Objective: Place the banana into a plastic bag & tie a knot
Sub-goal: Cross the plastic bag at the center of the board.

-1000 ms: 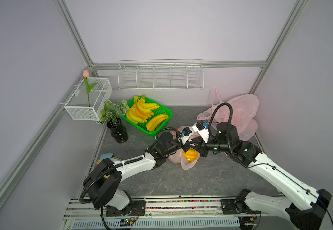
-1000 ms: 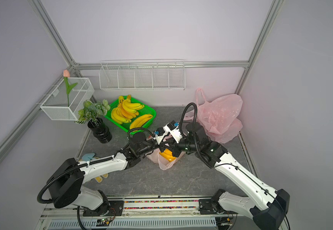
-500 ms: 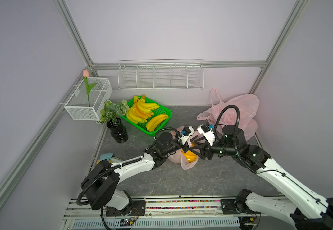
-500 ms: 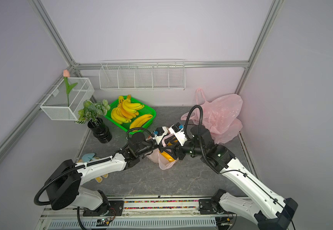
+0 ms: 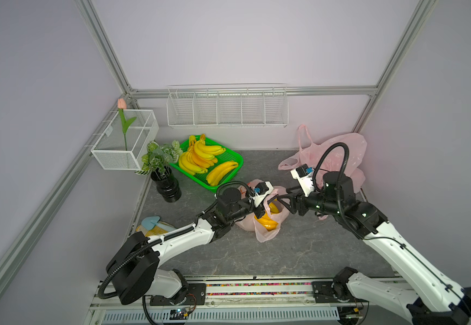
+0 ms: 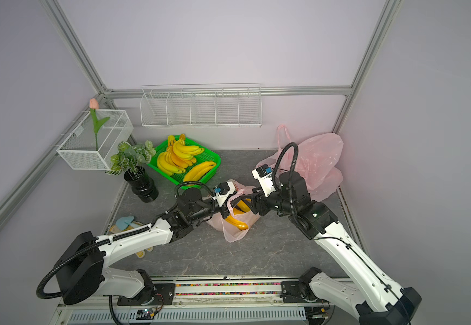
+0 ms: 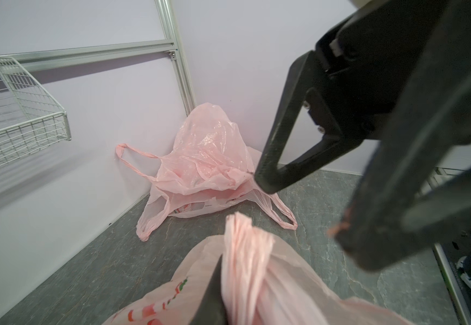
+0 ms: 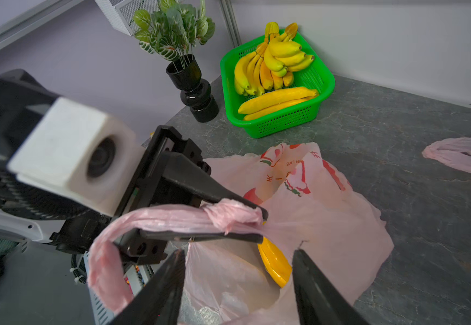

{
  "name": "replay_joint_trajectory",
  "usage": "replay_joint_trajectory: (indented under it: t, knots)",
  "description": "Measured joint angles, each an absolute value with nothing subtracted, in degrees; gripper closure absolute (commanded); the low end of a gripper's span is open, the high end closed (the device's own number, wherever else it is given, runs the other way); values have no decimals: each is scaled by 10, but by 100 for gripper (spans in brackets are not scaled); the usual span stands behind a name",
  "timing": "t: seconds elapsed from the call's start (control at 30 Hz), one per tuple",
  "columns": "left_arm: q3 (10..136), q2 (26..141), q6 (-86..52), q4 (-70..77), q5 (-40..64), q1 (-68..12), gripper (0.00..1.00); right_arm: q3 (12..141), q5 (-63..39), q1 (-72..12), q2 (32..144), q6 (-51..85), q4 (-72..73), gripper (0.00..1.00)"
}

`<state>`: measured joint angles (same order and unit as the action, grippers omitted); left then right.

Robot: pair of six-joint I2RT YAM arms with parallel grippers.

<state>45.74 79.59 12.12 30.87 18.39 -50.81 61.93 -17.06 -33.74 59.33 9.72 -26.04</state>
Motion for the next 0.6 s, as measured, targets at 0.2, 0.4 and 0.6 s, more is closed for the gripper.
replay_joint_trajectory:
  t: [0.2,0.4,0.6]
  knots:
    - [458,796,129,289,209,-508,81,619,-186,-338,609,117,-232,44]
    - [458,796,131,284,213,-508,81,617,-192,-342,619,124,-221,51]
    - [458,796,131,284,213,-508,80,601,-191,-349,622,124,-220,55]
